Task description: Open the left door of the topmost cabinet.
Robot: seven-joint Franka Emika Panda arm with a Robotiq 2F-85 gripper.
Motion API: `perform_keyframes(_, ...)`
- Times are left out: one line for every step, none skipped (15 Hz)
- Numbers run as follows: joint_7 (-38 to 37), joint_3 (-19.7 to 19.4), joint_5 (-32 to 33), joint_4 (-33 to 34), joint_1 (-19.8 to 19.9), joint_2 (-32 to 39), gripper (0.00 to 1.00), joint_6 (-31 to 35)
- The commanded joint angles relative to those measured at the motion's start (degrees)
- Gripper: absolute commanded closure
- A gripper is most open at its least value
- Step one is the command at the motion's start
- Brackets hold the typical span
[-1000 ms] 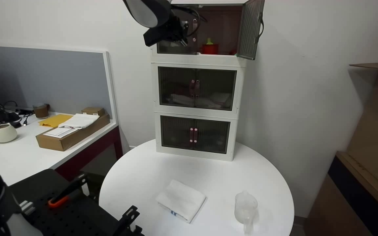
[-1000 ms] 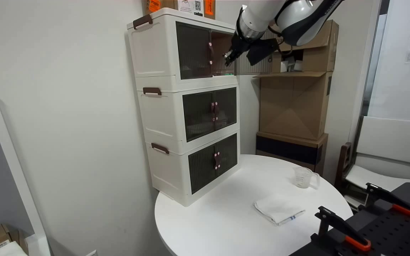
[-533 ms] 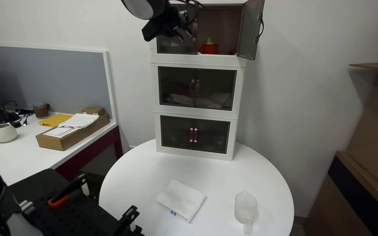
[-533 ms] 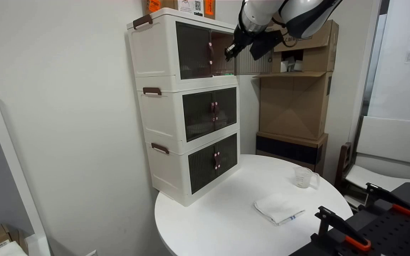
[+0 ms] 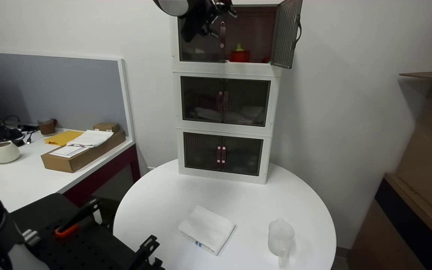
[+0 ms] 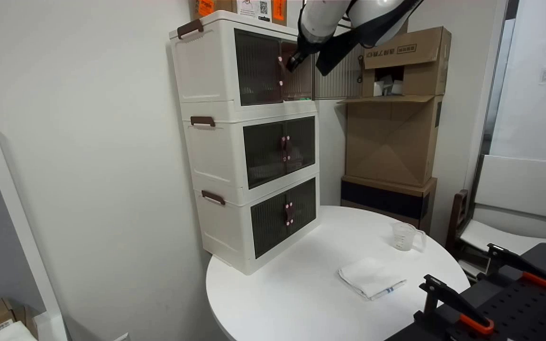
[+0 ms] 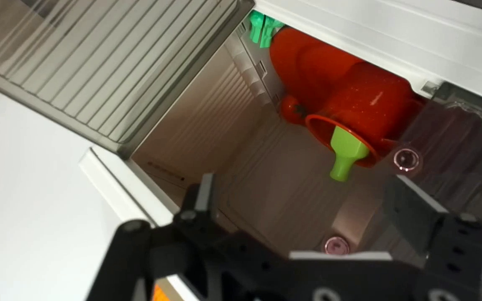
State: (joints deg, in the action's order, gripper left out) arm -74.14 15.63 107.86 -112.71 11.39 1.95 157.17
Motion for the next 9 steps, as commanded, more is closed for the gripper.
perform_keyframes(-3.5,-0.3,2.4,5.5,0.5,6.1,0.00,2.9)
perform_keyframes(-5.3,-0.4,3.2,6.7,0.9,7.3,0.00,5.0)
perform_keyframes(-7.8,-0.3,5.2,7.9,1.2,8.2,0.00,6.7)
perform_keyframes(-11.0,-0.2,7.6,9.6,1.5,9.0,0.00,8.8)
perform_keyframes(-15.0,0.2,10.7,11.2,1.8,9.6,0.00,10.6)
perform_keyframes(-19.4,0.7,14.1,12.9,2.0,10.2,0.00,12.1)
perform_keyframes(-23.1,1.1,17.0,14.5,2.2,10.8,0.00,13.3)
perform_keyframes(-27.1,1.8,20.1,15.9,2.3,11.2,0.00,13.4)
perform_keyframes(-30.7,2.4,23.5,17.0,2.3,11.4,0.00,12.7)
